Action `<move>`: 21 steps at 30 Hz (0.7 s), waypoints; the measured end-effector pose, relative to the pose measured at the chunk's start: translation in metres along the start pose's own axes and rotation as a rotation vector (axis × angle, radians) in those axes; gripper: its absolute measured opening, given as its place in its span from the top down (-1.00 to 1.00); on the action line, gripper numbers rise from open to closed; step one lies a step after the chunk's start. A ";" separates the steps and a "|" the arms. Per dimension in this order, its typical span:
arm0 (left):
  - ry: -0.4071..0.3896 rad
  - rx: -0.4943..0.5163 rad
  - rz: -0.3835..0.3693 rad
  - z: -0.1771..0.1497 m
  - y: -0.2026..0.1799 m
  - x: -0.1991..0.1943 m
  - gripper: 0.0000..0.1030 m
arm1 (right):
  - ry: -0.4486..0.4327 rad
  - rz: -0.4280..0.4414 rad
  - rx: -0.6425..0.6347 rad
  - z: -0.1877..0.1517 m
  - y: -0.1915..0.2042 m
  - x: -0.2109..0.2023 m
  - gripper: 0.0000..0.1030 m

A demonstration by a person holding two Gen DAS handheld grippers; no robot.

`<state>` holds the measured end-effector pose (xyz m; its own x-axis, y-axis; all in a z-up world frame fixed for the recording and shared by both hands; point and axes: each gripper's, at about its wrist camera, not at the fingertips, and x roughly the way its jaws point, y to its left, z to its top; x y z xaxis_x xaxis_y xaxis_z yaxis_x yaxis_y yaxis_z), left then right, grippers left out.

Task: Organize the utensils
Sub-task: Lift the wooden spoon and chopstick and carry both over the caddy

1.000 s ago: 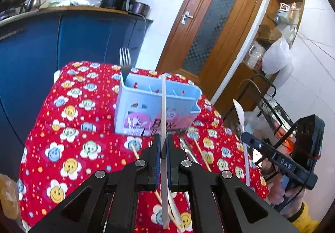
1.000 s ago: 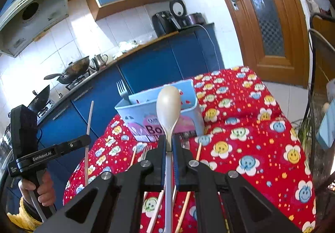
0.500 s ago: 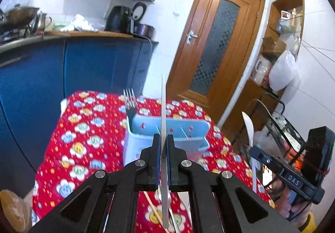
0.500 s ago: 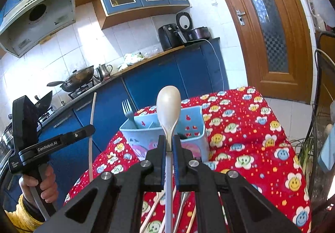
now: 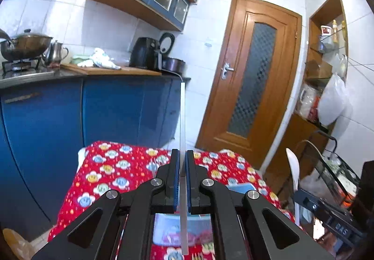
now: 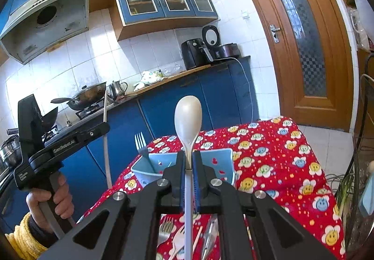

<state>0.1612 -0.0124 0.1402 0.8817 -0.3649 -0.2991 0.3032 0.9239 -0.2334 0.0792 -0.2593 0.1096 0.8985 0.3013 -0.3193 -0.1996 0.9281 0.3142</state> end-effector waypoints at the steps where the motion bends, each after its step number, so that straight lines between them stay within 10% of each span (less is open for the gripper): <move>1: -0.009 -0.004 0.005 0.002 0.001 0.005 0.91 | -0.004 0.002 -0.001 0.001 0.000 0.003 0.85; 21: -0.066 0.007 0.061 -0.011 0.004 0.060 0.91 | -0.127 -0.012 -0.017 0.018 -0.030 0.075 0.85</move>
<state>0.2117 -0.0315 0.1111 0.9206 -0.2997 -0.2504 0.2507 0.9451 -0.2096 0.1596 -0.2684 0.0928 0.9431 0.2607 -0.2064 -0.1940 0.9355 0.2952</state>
